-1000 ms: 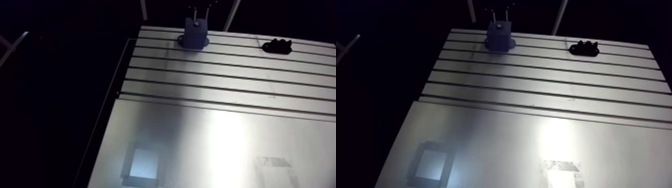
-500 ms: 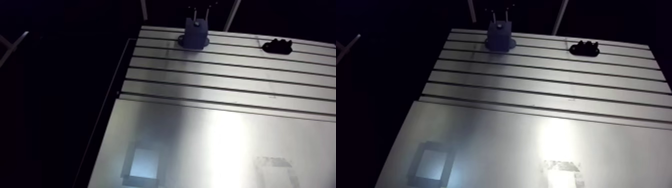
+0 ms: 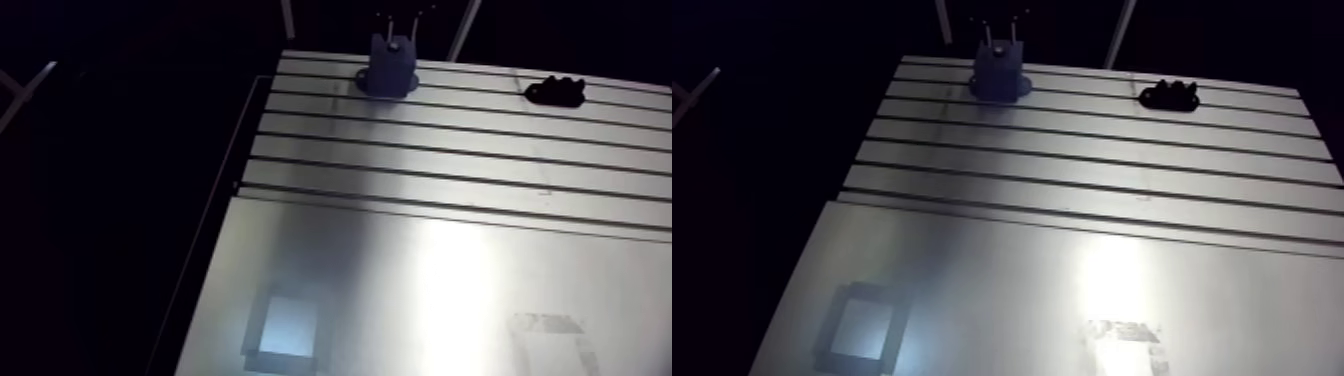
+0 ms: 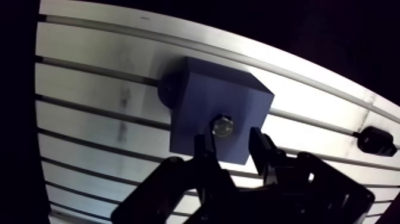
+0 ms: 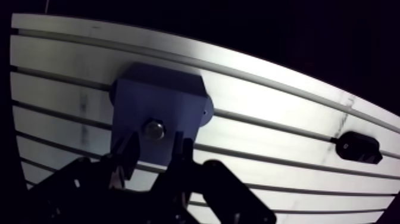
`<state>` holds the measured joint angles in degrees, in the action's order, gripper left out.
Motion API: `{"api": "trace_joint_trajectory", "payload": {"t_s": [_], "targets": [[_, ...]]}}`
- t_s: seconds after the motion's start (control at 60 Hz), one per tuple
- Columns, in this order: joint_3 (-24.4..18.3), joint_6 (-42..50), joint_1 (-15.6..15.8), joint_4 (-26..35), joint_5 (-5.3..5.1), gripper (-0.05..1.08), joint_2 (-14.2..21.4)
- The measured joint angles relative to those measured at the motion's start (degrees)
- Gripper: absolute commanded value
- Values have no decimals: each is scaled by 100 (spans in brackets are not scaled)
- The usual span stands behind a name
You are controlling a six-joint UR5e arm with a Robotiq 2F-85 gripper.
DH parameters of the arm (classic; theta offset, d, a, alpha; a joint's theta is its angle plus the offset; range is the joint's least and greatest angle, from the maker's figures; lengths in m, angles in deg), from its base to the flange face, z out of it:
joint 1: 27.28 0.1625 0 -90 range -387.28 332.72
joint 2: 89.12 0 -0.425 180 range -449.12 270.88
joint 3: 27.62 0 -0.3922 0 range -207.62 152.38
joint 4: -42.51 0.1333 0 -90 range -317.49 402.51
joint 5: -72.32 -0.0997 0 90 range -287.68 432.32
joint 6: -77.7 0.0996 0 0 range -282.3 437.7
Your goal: Pick up the M10 bolt and insert it into the hex recess until seated.
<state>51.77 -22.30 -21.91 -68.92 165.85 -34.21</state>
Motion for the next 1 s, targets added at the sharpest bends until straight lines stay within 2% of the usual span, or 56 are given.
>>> {"api": "trace_joint_trajectory", "payload": {"t_s": [1.0], "targets": [[-23, 90, -4, 3, -11, 56, -39]]}}
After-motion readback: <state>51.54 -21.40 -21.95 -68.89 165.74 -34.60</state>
